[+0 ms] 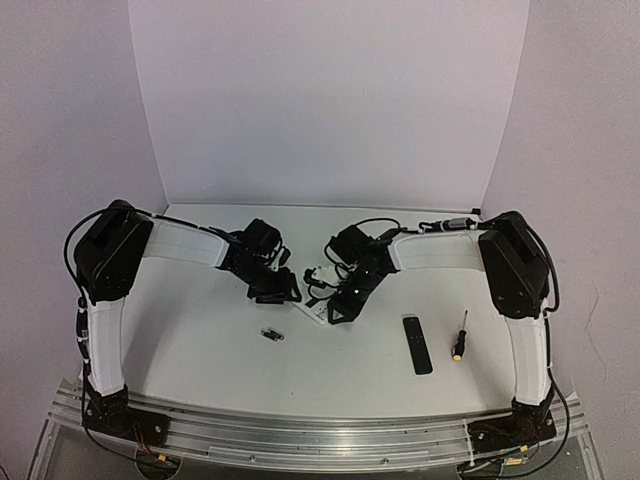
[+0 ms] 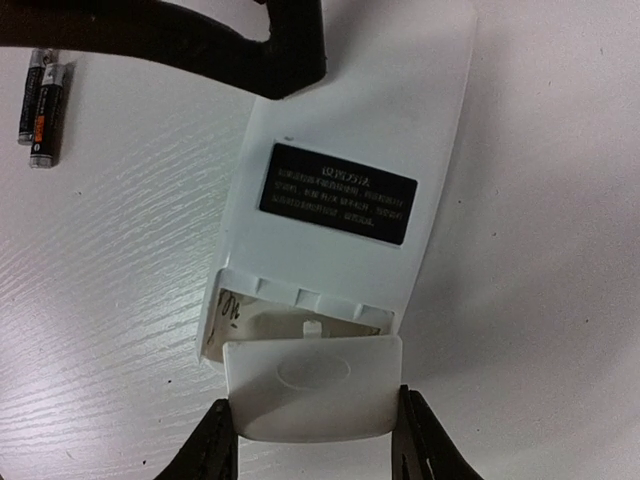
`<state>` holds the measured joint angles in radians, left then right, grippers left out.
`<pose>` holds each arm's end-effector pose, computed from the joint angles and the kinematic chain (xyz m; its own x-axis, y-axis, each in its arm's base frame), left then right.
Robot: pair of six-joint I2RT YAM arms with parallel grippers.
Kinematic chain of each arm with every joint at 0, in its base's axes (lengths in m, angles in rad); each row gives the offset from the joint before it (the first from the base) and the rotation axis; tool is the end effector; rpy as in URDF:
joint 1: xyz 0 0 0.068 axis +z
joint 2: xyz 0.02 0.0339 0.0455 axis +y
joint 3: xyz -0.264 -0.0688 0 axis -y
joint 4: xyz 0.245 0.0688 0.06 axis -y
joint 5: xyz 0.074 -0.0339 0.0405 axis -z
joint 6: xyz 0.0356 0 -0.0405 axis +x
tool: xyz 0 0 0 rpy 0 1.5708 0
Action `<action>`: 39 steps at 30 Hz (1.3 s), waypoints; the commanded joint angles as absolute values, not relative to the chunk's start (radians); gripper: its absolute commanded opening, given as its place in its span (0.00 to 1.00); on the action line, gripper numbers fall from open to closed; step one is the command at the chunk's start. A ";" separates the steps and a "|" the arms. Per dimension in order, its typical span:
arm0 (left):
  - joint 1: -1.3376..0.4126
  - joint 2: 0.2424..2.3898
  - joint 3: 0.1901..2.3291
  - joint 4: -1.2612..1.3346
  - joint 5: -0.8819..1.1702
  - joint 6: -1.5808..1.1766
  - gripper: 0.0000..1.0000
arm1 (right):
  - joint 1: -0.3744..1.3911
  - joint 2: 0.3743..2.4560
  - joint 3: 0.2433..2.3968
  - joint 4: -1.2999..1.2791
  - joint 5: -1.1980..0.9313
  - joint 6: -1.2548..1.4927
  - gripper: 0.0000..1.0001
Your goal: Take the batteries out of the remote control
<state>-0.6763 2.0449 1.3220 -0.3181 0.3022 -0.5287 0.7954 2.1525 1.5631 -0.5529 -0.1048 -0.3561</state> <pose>0.3198 -0.2702 0.1381 -0.9417 0.1383 -0.3068 0.2778 0.8340 -0.4767 0.3106 0.3222 0.1483 -0.3386 -0.8407 -0.4226 -0.9162 0.3969 -0.0557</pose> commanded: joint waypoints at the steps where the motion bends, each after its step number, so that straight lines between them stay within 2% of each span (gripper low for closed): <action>1: -0.684 2.078 1.310 -0.409 0.264 -0.538 0.53 | 0.804 2.124 1.588 -0.575 -0.072 -0.308 0.30; 14: -0.674 1.967 1.326 -0.388 0.255 -0.544 0.55 | 0.817 1.995 1.534 -0.569 -0.137 -0.287 0.30; 30: -0.630 2.108 1.529 -0.428 0.302 -0.442 0.56 | 0.819 2.025 1.526 -0.557 -0.097 -0.225 0.30; 34: -0.630 2.162 1.564 -0.458 0.331 -0.425 0.55 | 0.820 2.023 1.524 -0.552 -0.087 -0.215 0.30; 39: -0.630 2.160 1.523 -0.444 0.352 -0.424 0.49 | 0.821 2.024 1.519 -0.547 -0.088 -0.207 0.30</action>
